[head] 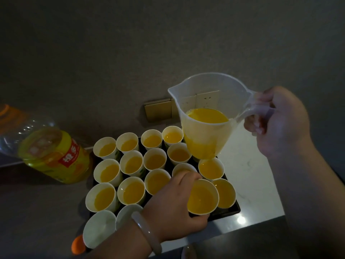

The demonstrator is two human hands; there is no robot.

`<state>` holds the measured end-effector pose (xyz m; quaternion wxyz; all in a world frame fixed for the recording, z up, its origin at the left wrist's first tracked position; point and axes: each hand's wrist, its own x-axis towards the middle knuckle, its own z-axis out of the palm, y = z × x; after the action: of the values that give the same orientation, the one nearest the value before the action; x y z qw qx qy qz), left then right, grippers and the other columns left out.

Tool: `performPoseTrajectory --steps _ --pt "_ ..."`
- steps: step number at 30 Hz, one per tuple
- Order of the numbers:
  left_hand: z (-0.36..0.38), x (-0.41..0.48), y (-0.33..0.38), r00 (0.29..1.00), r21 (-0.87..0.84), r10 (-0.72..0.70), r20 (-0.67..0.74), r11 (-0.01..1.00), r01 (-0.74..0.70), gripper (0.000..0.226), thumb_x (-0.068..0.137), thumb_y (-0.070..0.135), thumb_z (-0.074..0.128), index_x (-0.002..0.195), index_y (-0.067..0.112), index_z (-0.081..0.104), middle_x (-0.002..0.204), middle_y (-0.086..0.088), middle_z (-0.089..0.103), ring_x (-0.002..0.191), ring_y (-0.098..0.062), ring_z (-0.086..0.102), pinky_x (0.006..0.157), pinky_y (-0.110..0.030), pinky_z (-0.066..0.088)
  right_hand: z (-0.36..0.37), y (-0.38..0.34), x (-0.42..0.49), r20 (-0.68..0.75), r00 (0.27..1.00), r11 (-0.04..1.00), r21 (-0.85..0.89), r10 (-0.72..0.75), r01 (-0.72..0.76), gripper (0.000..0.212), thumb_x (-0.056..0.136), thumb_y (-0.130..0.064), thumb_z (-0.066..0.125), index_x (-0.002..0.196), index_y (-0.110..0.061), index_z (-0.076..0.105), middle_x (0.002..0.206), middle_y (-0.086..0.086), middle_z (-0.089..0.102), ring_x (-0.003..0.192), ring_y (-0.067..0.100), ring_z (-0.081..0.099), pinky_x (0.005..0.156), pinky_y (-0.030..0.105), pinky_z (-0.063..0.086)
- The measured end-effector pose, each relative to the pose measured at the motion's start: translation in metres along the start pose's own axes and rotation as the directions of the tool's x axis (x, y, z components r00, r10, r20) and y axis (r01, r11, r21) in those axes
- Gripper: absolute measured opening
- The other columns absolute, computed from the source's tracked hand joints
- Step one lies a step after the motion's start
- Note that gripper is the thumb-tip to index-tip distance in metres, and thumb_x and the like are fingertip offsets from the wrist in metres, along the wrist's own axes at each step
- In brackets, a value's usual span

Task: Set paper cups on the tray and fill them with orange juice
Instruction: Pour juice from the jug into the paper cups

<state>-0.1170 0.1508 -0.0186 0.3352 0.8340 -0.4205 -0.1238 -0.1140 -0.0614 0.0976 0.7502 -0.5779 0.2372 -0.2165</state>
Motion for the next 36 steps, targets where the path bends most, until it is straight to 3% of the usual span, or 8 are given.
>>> performPoseTrajectory --steps 4,10,12,15,17,24,28,36 --pt "0.001 0.001 -0.002 0.998 0.042 -0.006 0.062 0.999 0.004 0.062 0.076 0.051 0.067 0.127 0.036 0.035 0.122 0.022 0.041 0.106 0.006 0.041 0.080 -0.003 0.033 -0.001 -0.001 -0.001 -0.020 1.000 1.000 0.025 -0.014 0.014 0.033 0.072 -0.017 0.049 0.040 -0.020 0.049 0.045 -0.002 0.042 0.040 0.013 0.031 0.043 0.026 0.023" --pt "0.007 0.007 -0.008 0.995 0.179 -0.029 0.097 0.984 0.011 0.067 0.076 0.055 0.062 0.132 0.031 0.036 0.130 0.015 0.041 0.122 -0.002 0.032 0.100 -0.020 0.034 -0.001 -0.001 -0.003 -0.021 1.000 1.000 0.009 0.006 -0.006 0.038 0.077 -0.018 0.049 0.039 -0.019 0.050 0.044 -0.003 0.042 0.040 0.012 0.032 0.042 0.024 0.024" --pt "0.009 0.009 -0.011 0.995 0.273 -0.024 0.099 0.962 -0.004 0.068 0.076 0.057 0.059 0.133 0.029 0.036 0.132 0.013 0.041 0.125 -0.006 0.030 0.098 -0.021 0.031 0.000 -0.001 -0.003 -0.023 1.000 1.000 0.010 0.009 -0.009 0.033 0.073 -0.020 0.051 0.039 -0.019 0.050 0.044 -0.003 0.042 0.040 0.012 0.032 0.043 0.024 0.024" --pt "0.012 0.012 -0.013 0.996 0.383 -0.001 0.089 0.923 -0.033 0.064 0.074 0.058 0.058 0.127 0.028 0.042 0.126 0.009 0.042 0.123 -0.011 0.032 0.090 -0.023 0.027 0.000 0.000 -0.005 -0.040 0.999 1.000 -0.009 0.019 -0.019 0.031 0.082 -0.014 0.048 0.051 -0.015 0.047 0.047 0.000 0.040 0.042 0.013 0.031 0.047 0.028 0.023" --pt "0.014 0.013 -0.014 0.995 0.424 -0.003 0.098 0.905 -0.039 0.063 0.073 0.058 0.058 0.126 0.028 0.043 0.125 0.008 0.040 0.123 -0.013 0.029 0.093 -0.026 0.027 0.001 0.001 -0.007 -0.040 0.999 0.999 -0.026 0.025 -0.026 0.029 0.086 -0.012 0.047 0.056 -0.012 0.046 0.048 0.001 0.039 0.043 0.012 0.031 0.047 0.029 0.023" --pt "0.021 0.012 -0.019 0.991 0.493 -0.033 0.127 0.869 -0.035 0.062 0.065 0.056 0.063 0.120 0.028 0.053 0.120 0.002 0.040 0.114 -0.019 0.031 0.094 -0.034 0.036 0.005 0.006 -0.010 -0.023 0.999 0.998 -0.031 0.045 -0.045 0.035 0.086 -0.012 0.047 0.051 -0.015 0.050 0.046 -0.001 0.040 0.043 0.012 0.031 0.047 0.028 0.023" --pt "0.020 0.011 -0.017 0.984 0.506 -0.070 0.164 0.862 -0.023 0.065 0.075 0.053 0.060 0.133 0.027 0.043 0.132 0.000 0.033 0.124 -0.021 0.025 0.104 -0.034 0.025 0.005 0.007 -0.012 -0.031 0.998 0.998 -0.043 0.055 -0.056 0.027 0.087 -0.012 0.047 0.059 -0.010 0.047 0.048 0.001 0.039 0.043 0.012 0.030 0.047 0.029 0.022" --pt "0.012 0.007 -0.014 0.979 0.490 -0.094 0.184 0.872 -0.009 0.080 0.074 0.062 0.062 0.142 0.033 0.031 0.141 0.005 0.024 0.133 -0.017 0.017 0.109 -0.033 0.021 0.006 0.007 -0.015 -0.035 0.998 0.997 -0.053 0.054 -0.055 0.026 0.086 -0.013 0.047 0.060 -0.012 0.049 0.051 0.001 0.042 0.044 0.011 0.032 0.047 0.028 0.023"
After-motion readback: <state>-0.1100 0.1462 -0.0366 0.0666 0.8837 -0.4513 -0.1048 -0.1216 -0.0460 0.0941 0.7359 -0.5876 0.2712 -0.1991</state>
